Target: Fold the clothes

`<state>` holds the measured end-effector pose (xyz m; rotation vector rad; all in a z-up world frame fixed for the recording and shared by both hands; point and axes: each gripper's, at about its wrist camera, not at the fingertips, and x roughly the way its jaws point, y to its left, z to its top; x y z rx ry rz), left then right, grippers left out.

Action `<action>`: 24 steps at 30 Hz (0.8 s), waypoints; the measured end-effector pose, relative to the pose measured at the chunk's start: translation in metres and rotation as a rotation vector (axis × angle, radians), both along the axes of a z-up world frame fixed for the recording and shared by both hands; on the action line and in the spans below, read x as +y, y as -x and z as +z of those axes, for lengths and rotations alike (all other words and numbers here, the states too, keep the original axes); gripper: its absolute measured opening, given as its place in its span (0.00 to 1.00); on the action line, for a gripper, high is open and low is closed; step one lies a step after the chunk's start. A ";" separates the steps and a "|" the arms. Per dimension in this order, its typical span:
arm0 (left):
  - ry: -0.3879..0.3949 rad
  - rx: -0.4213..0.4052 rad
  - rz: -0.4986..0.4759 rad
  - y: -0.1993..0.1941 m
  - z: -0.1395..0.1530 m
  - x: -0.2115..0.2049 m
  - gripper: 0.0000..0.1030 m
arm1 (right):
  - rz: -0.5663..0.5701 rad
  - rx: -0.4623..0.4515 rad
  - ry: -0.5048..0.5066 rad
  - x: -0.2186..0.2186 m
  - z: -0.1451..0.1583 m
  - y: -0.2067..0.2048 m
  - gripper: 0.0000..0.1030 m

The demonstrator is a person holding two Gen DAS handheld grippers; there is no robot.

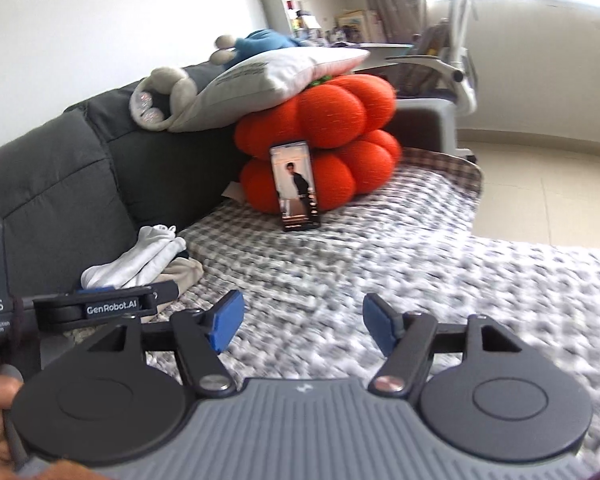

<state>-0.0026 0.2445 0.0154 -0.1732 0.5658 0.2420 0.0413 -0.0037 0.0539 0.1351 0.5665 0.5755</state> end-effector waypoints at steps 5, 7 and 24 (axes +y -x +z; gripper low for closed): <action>0.026 0.039 0.059 0.023 -0.007 -0.020 0.97 | 0.059 0.003 0.022 -0.013 0.005 0.020 0.83; 0.025 0.057 0.070 0.029 -0.009 -0.029 0.99 | 0.088 -0.001 0.053 -0.013 0.006 0.029 0.87; 0.038 0.082 0.411 0.072 -0.008 -0.025 1.00 | 0.290 -0.058 0.215 0.000 0.015 0.085 1.00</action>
